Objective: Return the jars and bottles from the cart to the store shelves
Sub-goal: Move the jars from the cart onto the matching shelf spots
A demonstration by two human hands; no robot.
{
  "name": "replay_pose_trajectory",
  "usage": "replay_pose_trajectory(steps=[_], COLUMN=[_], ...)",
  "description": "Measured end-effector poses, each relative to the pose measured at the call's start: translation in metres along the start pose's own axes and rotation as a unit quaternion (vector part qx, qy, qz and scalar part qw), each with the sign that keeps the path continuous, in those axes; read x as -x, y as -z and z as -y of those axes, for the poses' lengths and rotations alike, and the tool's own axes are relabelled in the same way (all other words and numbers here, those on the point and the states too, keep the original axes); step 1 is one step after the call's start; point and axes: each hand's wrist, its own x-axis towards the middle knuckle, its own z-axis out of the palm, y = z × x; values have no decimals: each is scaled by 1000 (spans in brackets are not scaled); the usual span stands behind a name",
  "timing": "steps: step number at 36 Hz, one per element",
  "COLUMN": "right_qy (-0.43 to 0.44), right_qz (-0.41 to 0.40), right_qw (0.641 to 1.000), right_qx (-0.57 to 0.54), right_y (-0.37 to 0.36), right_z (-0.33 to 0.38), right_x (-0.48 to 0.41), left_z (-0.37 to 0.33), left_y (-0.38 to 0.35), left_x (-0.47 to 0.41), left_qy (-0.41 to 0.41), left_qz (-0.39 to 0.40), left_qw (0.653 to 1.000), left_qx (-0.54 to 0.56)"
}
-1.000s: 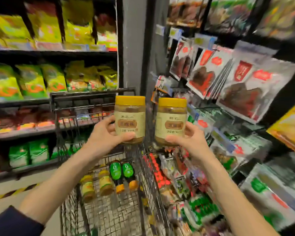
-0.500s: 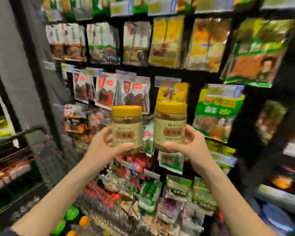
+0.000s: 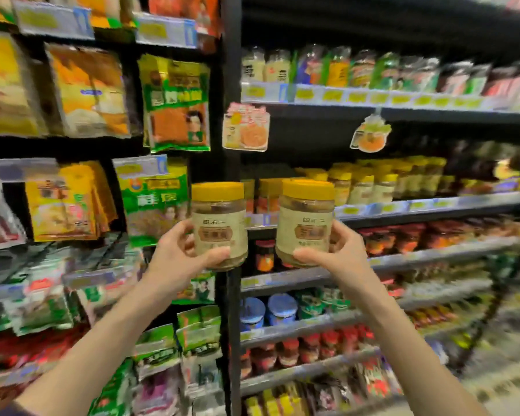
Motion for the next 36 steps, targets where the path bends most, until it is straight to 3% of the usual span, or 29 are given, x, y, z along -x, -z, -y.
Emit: replay_pose_trajectory(steps=[9, 18, 36], right_qy=[2, -2, -17], right_qz=[-98, -141, -170], right_qw=[993, 984, 976], right_qx=[58, 108, 137], right_y=[165, 294, 406], right_z=[-17, -37, -103], right_x=[12, 16, -84], left_z=[-2, -1, 15], left_y=[-170, -312, -437], left_x=[-31, -46, -150], left_qy=[-9, 5, -7], left_qz=[101, 141, 179], left_qw=[995, 989, 983], left_qx=[24, 49, 51])
